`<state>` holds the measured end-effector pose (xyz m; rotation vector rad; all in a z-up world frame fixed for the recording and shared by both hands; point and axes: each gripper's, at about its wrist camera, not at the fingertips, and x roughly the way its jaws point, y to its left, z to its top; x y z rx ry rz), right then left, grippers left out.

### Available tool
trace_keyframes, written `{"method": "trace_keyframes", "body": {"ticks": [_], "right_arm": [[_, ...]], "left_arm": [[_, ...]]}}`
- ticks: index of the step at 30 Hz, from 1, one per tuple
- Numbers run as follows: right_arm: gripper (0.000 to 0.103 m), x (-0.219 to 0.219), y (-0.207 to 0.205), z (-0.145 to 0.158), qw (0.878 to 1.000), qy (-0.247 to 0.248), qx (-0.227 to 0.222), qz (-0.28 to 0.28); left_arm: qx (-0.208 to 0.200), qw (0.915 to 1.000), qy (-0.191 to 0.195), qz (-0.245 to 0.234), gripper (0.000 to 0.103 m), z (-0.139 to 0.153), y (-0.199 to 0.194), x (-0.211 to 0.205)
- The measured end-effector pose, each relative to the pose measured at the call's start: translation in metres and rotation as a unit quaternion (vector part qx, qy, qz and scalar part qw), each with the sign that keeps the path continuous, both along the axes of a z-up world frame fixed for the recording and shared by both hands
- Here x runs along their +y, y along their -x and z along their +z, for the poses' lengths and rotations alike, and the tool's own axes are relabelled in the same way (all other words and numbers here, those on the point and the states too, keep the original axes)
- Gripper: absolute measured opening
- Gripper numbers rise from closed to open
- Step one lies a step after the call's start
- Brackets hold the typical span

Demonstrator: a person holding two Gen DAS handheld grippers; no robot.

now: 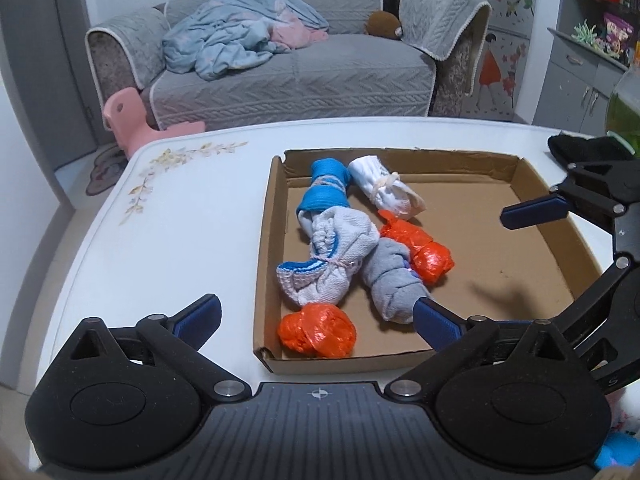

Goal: Organize objects
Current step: 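Lift both grippers out of the tray, then move both grippers over to the pile of remaining items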

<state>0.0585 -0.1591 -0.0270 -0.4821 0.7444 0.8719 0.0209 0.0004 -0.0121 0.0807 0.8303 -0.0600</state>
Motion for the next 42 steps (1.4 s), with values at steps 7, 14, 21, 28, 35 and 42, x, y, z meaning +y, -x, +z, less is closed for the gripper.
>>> {"method": "trace_keyframes", "body": {"ticks": [7, 14, 21, 28, 35, 42], "right_arm": [[0.102, -0.028, 0.018, 0.014, 0.999, -0.024, -0.010, -0.036], [0.102, -0.073, 0.049, 0.024, 0.996, -0.052, -0.016, -0.077], [0.102, -0.122, 0.102, 0.021, 0.989, -0.085, -0.049, -0.111], [0.101, -0.137, 0.166, -0.030, 0.990, -0.123, -0.067, -0.022], [0.096, -0.121, 0.163, -0.059, 0.992, -0.095, -0.071, 0.048], [0.073, -0.111, 0.141, -0.071, 0.992, -0.082, -0.064, 0.069]], "left_arm": [[-0.013, 0.9999, 0.001, -0.008, 0.102, 0.010, 0.023, -0.009], [-0.029, 0.9994, 0.012, -0.016, 0.102, 0.015, 0.057, -0.020], [-0.047, 0.9983, 0.030, -0.019, 0.102, 0.001, 0.109, -0.034], [-0.048, 0.9978, 0.018, -0.042, 0.102, -0.039, 0.153, -0.048], [-0.029, 0.9967, 0.042, -0.063, 0.102, -0.054, 0.165, -0.041], [-0.027, 0.9942, 0.031, -0.100, 0.102, -0.062, 0.177, -0.052]]}}
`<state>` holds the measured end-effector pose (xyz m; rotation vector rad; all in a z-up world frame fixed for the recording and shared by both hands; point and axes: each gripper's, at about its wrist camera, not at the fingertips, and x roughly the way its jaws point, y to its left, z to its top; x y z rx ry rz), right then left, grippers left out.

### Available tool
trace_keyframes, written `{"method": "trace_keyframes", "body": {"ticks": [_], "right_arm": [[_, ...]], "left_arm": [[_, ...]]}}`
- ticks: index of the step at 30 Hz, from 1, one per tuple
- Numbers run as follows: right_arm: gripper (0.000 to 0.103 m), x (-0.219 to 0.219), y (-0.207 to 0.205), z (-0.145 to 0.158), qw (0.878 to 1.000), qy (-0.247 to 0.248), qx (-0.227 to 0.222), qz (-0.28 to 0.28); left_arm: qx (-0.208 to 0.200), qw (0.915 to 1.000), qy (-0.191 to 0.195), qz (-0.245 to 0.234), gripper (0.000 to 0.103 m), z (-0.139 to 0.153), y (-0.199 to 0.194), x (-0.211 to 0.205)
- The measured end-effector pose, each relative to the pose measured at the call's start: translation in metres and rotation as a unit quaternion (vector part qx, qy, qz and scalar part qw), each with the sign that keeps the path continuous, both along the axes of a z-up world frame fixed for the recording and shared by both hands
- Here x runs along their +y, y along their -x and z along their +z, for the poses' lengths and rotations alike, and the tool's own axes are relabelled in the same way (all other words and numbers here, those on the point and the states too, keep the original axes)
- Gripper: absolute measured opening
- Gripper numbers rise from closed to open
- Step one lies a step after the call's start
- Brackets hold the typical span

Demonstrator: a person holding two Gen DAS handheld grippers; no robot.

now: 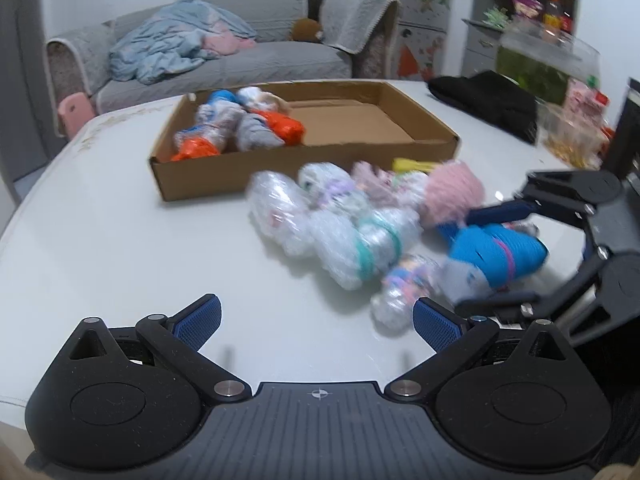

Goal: Organize objects
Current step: 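Move both grippers over to the pile of remaining items, then grasp the blue sock with right gripper while left grasps small bubble-wrapped bundle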

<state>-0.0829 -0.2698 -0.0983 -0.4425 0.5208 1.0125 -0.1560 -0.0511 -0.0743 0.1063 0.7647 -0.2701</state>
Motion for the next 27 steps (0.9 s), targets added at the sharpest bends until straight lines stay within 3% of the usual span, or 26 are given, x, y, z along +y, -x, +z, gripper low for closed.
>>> {"method": "trace_keyframes", "body": {"ticks": [4, 9, 14, 17, 19, 27], "right_arm": [[0.058, -0.017, 0.012, -0.003, 1.000, -0.008, 0.009, -0.002], [0.055, -0.029, 0.025, -0.010, 1.000, -0.005, 0.025, 0.001], [0.060, -0.035, 0.024, -0.013, 0.999, -0.022, 0.027, -0.018], [0.057, -0.035, 0.020, -0.013, 0.998, -0.036, 0.042, -0.013], [0.050, -0.036, 0.018, -0.015, 0.998, -0.037, 0.055, -0.012], [0.047, -0.053, 0.013, -0.008, 0.993, -0.080, 0.089, -0.020]], "left_arm": [[0.010, 0.9994, -0.002, -0.033, 0.102, -0.009, 0.002, -0.011], [0.023, 0.9980, 0.015, -0.057, 0.102, -0.021, -0.006, -0.024], [0.023, 0.9966, 0.021, -0.076, 0.102, -0.029, -0.010, -0.031], [0.017, 0.9953, 0.025, -0.092, 0.099, -0.029, -0.010, -0.033], [0.012, 0.9947, 0.024, -0.099, 0.098, -0.030, -0.009, -0.034], [-0.001, 0.9915, 0.031, -0.126, 0.101, -0.034, -0.009, -0.040]]}}
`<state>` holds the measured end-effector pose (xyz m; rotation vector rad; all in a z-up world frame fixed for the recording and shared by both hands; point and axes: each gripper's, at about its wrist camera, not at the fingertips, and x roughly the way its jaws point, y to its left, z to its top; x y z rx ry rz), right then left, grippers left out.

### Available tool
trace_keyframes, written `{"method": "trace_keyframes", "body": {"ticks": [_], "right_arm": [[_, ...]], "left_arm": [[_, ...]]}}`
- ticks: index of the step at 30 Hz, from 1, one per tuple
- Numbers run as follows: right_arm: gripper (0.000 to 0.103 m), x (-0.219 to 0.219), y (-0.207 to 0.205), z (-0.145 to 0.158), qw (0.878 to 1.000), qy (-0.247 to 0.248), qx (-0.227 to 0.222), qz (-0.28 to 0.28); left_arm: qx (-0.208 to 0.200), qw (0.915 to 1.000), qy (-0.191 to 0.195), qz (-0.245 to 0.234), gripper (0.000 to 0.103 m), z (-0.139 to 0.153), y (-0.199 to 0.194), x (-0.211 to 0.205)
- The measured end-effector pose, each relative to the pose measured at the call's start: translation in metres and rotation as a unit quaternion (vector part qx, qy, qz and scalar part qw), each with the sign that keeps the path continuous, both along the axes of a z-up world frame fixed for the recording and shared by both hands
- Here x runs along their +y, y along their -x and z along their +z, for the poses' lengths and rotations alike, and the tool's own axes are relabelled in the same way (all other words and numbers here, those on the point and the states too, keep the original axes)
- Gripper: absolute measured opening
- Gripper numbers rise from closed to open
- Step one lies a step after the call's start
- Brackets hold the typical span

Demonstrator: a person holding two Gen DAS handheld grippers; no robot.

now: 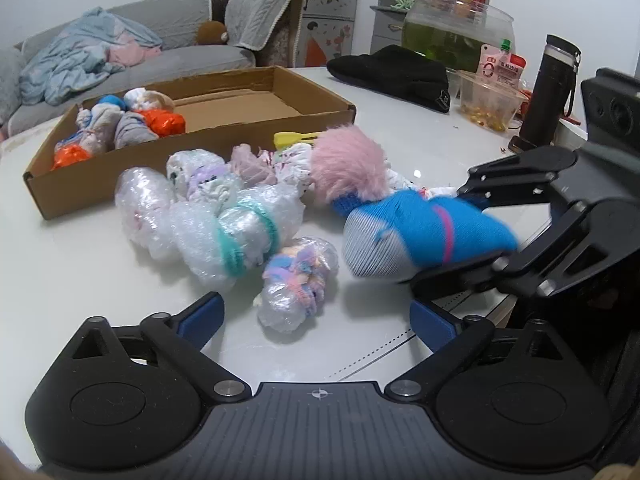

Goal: Organize objects
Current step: 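Grasp the blue sock with right gripper while left grasps small bubble-wrapped bundle, then carry both items into the tray and open both grippers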

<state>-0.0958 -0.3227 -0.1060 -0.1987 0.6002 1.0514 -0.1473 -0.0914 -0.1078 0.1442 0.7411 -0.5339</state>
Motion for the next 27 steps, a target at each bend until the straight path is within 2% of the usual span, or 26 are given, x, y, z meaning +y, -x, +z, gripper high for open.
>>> {"method": "trace_keyframes", "body": {"ticks": [7, 10, 13, 15, 16, 18, 20, 27], "right_arm": [[0.047, -0.021, 0.000, 0.009, 0.999, -0.028, 0.011, -0.027], [0.047, -0.027, -0.002, 0.012, 0.998, -0.035, 0.013, -0.040], [0.047, -0.030, -0.004, 0.015, 0.998, -0.040, 0.011, -0.050], [0.047, -0.030, -0.004, 0.016, 0.998, -0.041, 0.007, -0.052], [0.047, -0.030, -0.005, 0.016, 0.998, -0.041, 0.006, -0.053], [0.047, -0.028, -0.006, 0.017, 0.998, -0.041, 0.006, -0.053], [0.047, -0.027, -0.006, 0.017, 0.998, -0.040, 0.005, -0.052], [0.047, -0.028, -0.008, 0.018, 0.998, -0.037, 0.005, -0.057]], "left_arm": [[-0.026, 0.9996, -0.004, -0.003, 0.100, -0.006, -0.006, -0.015], [-0.040, 0.9992, -0.005, -0.005, 0.093, -0.007, -0.006, -0.017], [-0.044, 0.9990, 0.000, 0.000, 0.078, -0.005, -0.004, -0.013], [-0.042, 0.9990, 0.009, 0.011, 0.060, -0.003, -0.004, -0.007], [-0.039, 0.9989, 0.017, 0.017, 0.056, -0.002, -0.004, -0.004], [-0.032, 0.9987, 0.027, 0.029, 0.042, 0.000, -0.005, 0.003], [-0.026, 0.9985, 0.032, 0.035, 0.039, 0.001, -0.004, 0.008], [-0.024, 0.9988, 0.014, 0.040, 0.037, 0.005, 0.010, 0.013]]}}
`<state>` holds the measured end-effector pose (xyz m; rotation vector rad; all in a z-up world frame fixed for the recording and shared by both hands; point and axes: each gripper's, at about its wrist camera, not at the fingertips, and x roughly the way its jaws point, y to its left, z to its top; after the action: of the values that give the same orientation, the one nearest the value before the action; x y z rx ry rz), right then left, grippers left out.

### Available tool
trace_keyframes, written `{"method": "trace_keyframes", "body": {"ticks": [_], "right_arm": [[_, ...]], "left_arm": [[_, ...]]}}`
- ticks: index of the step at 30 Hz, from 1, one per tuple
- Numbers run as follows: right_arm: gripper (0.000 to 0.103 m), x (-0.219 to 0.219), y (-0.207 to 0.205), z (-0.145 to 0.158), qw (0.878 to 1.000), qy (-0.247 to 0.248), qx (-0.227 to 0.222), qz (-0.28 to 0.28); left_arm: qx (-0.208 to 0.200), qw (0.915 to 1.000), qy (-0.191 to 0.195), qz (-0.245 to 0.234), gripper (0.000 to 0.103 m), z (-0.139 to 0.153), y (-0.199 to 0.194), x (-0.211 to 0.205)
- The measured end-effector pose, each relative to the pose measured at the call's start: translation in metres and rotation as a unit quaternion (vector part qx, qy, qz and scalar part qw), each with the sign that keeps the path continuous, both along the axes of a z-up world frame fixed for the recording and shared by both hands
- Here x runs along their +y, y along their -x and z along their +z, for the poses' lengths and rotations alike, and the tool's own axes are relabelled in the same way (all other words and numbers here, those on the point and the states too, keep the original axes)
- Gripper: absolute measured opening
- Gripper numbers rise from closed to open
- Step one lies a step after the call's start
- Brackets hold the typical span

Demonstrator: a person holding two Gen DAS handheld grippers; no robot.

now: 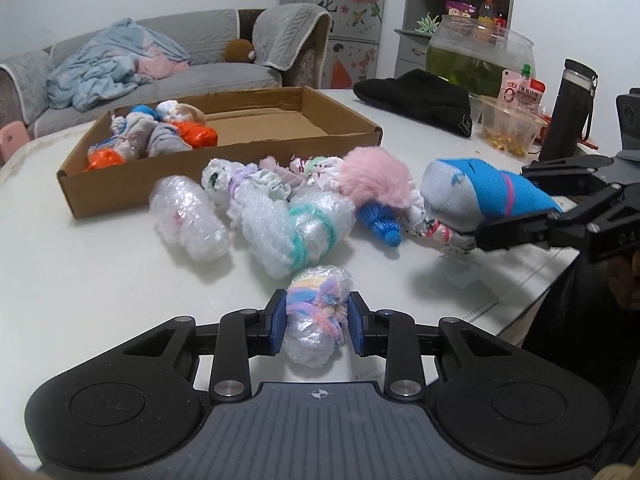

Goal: Organize objects
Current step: 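Carry both items into the tray and open both grippers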

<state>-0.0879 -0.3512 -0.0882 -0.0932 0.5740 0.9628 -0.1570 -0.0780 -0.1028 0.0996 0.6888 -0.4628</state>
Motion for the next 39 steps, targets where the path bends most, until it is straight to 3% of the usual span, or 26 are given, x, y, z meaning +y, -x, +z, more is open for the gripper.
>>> {"method": "trace_keyframes", "body": {"ticks": [6, 11, 19, 24, 31, 39], "right_arm": [[0.047, -0.008, -0.006, 0.012, 1.000, -0.014, -0.005, -0.010], [0.047, -0.011, -0.020, 0.028, 0.999, -0.017, -0.020, -0.018], [0.047, 0.000, -0.065, 0.076, 0.997, -0.011, -0.065, -0.038], [0.047, 0.015, -0.100, 0.095, 0.996, -0.011, -0.073, -0.052], [0.047, 0.045, -0.152, 0.098, 0.995, 0.004, -0.078, -0.059], [0.047, 0.071, -0.210, 0.065, 0.996, 0.037, -0.045, -0.069]], "left_arm": [[-0.010, 0.9999, -0.005, 0.005, 0.037, 0.017, 0.011, 0.011], [-0.043, 0.9988, 0.001, 0.025, 0.037, 0.055, 0.002, 0.027], [-0.101, 0.9936, -0.005, 0.051, 0.037, 0.129, -0.065, 0.039], [-0.104, 0.9933, -0.008, 0.049, 0.037, 0.153, -0.115, 0.027], [-0.084, 0.9960, -0.008, 0.031, 0.037, 0.148, -0.193, -0.007], [-0.049, 0.9982, -0.018, 0.031, 0.037, 0.099, -0.270, -0.030]]}}
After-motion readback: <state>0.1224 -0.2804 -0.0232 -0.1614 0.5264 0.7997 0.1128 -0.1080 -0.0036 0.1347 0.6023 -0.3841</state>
